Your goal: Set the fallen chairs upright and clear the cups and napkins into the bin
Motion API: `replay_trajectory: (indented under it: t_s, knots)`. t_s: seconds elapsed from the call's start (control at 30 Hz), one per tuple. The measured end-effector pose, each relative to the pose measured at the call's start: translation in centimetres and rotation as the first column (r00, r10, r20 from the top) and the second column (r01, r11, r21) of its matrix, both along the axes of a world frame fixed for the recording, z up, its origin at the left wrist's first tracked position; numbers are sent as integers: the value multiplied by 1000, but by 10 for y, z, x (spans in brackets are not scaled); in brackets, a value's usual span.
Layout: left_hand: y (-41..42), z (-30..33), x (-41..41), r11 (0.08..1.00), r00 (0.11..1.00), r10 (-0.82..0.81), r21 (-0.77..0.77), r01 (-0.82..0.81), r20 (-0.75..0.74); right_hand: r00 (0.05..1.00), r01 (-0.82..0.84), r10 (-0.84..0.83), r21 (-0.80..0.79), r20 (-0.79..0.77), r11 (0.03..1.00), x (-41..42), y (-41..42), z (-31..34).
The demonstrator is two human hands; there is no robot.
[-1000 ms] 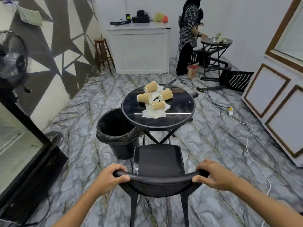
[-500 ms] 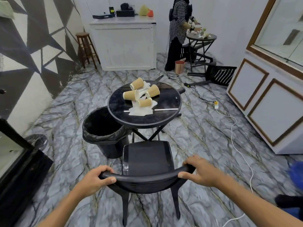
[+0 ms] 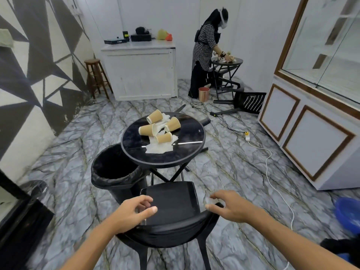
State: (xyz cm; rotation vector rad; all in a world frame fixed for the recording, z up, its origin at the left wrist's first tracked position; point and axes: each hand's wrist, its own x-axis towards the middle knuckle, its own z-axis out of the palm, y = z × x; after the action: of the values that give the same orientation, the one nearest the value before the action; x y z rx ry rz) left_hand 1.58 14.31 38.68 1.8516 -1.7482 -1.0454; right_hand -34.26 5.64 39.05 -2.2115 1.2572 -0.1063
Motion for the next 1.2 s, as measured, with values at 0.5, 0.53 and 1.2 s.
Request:
replay_trajectory:
  t_s: [0.5, 0.53, 1.2]
  knots:
    - [-212, 78, -247, 981, 962, -160, -74, 180, 223, 973, 57, -97, -192, -210, 980, -179, -168, 68]
    - [-227, 84, -260, 980, 959, -158, -77, 181, 236, 970, 61, -106, -204, -220, 977, -193, -182, 72]
    - [-493, 99, -363, 964, 906, -234, -36, 263, 353, 948, 49, -133, -279, -289, 959, -287, -441, 104]
